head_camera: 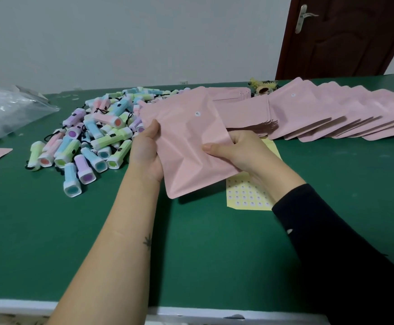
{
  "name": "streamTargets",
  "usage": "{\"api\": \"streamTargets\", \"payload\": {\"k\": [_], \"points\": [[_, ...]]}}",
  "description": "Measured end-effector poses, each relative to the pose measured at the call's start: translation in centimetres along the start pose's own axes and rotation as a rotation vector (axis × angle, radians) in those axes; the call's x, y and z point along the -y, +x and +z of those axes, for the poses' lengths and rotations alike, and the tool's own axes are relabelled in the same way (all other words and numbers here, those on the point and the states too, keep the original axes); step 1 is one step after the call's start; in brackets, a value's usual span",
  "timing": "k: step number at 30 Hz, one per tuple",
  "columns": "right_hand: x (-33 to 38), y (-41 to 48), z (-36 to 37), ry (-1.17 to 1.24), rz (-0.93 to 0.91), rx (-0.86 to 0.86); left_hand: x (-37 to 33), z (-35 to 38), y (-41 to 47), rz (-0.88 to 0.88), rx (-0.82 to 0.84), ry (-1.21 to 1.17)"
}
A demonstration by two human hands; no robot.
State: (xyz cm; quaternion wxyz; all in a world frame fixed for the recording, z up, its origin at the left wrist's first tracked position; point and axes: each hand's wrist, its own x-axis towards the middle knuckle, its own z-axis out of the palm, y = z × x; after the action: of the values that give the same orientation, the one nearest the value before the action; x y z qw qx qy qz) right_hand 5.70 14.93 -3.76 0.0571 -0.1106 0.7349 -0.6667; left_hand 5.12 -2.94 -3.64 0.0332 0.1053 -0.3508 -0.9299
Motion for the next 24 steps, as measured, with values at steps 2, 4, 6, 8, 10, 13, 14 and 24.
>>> {"api": "streamTargets", "payload": {"k": [2, 4, 6, 8, 10, 13, 14, 24], "points": [[-0.2, 0.0, 0.2, 0.077, -0.001, -0.012, 0.1, 0.0, 0.2, 0.036, -0.038, -0.03], [-0.5, 0.1, 0.3, 0.221, 0.073, -0.001, 0.1, -0.1, 0.4, 0.07, -0.064, -0.094], [-0.8, 0.2, 0.6, 0.35, 0.176, 0.029, 0.0, -0.3, 0.6, 0.101, -0.087, -0.18], [-1.3, 0.3, 1.1, 0.4, 0.236, 0.014, 0.1, -0.4, 0.8, 0.134, -0.123, -0.227], [-1.6, 0.3, 2.0, 0.39, 0.229, -0.072, 0.3, -0.3, 0.9, 0.155, -0.164, -0.209], [-2.1, 0.3, 2.7, 0.315, 0.153, -0.217, 0.6, -0.2, 0.9, 0.168, -0.185, -0.208], [-2.1, 0.3, 2.8, 0.303, 0.131, -0.252, 0.7, -0.2, 0.9, 0.168, -0.186, -0.213], [-2.4, 0.8, 2.0, 0.511, 0.285, -0.144, 1.6, -0.1, 1.4, 0.155, -0.132, -0.273]]}}
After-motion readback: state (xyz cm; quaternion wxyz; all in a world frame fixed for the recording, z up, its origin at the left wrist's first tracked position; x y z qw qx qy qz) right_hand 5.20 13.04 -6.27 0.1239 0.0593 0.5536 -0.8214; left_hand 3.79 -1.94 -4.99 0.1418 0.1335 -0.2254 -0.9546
